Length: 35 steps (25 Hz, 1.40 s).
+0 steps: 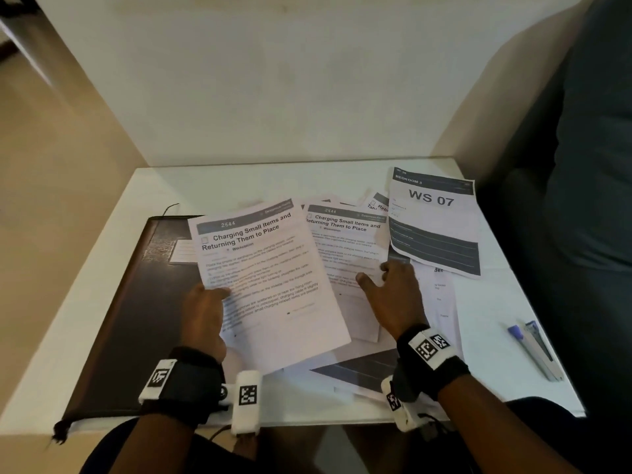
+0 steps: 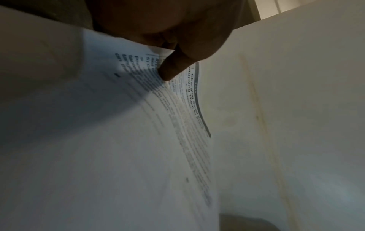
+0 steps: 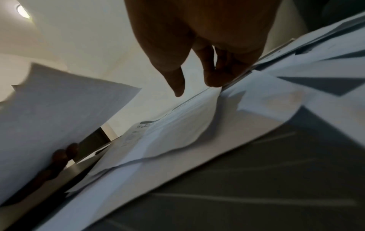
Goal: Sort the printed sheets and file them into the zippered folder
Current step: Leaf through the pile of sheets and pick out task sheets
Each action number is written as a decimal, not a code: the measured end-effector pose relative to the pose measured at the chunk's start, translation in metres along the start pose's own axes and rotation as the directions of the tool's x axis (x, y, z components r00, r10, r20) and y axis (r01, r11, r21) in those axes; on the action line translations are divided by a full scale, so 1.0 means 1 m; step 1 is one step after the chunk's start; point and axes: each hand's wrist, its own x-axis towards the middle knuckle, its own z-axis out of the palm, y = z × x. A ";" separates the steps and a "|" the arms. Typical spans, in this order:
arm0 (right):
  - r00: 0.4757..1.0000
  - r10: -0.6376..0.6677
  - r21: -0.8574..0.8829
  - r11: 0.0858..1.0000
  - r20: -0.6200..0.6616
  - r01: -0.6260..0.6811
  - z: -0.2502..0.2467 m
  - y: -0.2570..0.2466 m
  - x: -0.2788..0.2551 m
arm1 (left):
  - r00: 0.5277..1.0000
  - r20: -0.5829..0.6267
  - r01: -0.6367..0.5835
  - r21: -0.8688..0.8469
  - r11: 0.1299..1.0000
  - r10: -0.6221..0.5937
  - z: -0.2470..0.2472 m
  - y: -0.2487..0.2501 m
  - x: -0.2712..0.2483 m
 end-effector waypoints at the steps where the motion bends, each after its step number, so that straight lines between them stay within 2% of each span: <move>1: 1.000 0.012 -0.038 0.999 -0.005 -0.012 0.002 0.003 0.004 | 1.000 -0.027 -0.012 0.021 1.000 0.012 0.000 0.006 -0.003; 6: 0.997 0.075 -0.069 0.995 0.004 -0.075 0.010 0.003 0.012 | 0.995 -0.095 0.009 0.035 0.999 -0.005 0.006 0.020 -0.009; 17: 0.996 0.070 -0.040 0.997 0.062 -0.067 0.005 0.011 0.007 | 0.999 -0.027 0.034 0.019 0.999 -0.033 0.017 0.017 -0.025; 19: 0.998 0.047 -0.048 0.998 0.048 -0.045 0.004 0.009 0.004 | 0.999 -0.014 0.034 0.022 0.999 -0.034 0.019 0.015 -0.025; 21: 0.999 -0.039 -0.039 0.998 -0.010 0.038 0.000 0.004 -0.001 | 0.999 -0.006 0.044 0.028 0.999 -0.044 0.020 0.015 -0.024; 25: 0.983 -0.168 0.128 0.976 -0.073 0.176 -0.018 -0.005 -0.012 | 0.998 0.015 0.056 -0.005 0.998 -0.055 0.022 0.016 -0.024; 29: 0.994 -0.064 0.359 0.929 -0.086 0.091 -0.030 -0.001 -0.012 | 0.997 0.043 0.074 -0.098 0.992 -0.070 0.019 0.016 -0.024; 31: 0.998 -0.030 0.455 0.889 -0.053 0.051 -0.032 -0.002 -0.012 | 0.994 0.052 0.103 -0.167 0.981 -0.095 0.016 0.013 -0.020; 35: 0.974 -0.219 0.427 0.888 0.065 0.171 -0.025 -0.023 -0.036 | 0.991 0.052 0.129 -0.264 0.956 -0.120 0.015 0.011 -0.016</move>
